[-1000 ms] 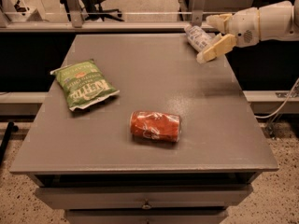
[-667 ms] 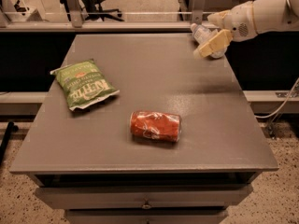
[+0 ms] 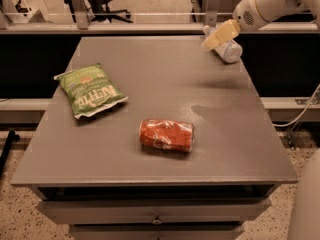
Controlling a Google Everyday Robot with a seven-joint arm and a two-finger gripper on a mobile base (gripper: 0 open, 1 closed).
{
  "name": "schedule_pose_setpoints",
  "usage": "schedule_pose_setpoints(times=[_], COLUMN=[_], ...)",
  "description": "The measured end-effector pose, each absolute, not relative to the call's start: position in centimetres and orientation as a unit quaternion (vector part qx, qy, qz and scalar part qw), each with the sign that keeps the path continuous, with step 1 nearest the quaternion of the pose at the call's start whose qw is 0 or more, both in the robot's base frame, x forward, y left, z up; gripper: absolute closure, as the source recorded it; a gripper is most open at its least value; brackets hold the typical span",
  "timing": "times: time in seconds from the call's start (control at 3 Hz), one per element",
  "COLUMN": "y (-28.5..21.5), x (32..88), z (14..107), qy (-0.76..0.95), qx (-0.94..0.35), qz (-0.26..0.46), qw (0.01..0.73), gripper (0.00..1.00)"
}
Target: Place blue plastic bottle upright
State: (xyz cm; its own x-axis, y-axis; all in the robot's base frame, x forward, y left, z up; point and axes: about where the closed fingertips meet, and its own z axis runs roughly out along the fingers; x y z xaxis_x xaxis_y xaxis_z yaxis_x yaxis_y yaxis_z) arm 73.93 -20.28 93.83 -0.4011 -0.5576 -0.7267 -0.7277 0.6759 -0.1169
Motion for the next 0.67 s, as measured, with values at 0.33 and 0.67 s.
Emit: schedule_pose_setpoints(times=[0.33, 0.67], y=[-21.2, -21.6], x=[76.1, 78.3], z=[93.1, 92.3], qy=[0.867, 0.892], qx=[-0.338, -0.303], qz=[0.076, 0.042], qw=[0.358, 0.333], gripper=[0.0, 0.0])
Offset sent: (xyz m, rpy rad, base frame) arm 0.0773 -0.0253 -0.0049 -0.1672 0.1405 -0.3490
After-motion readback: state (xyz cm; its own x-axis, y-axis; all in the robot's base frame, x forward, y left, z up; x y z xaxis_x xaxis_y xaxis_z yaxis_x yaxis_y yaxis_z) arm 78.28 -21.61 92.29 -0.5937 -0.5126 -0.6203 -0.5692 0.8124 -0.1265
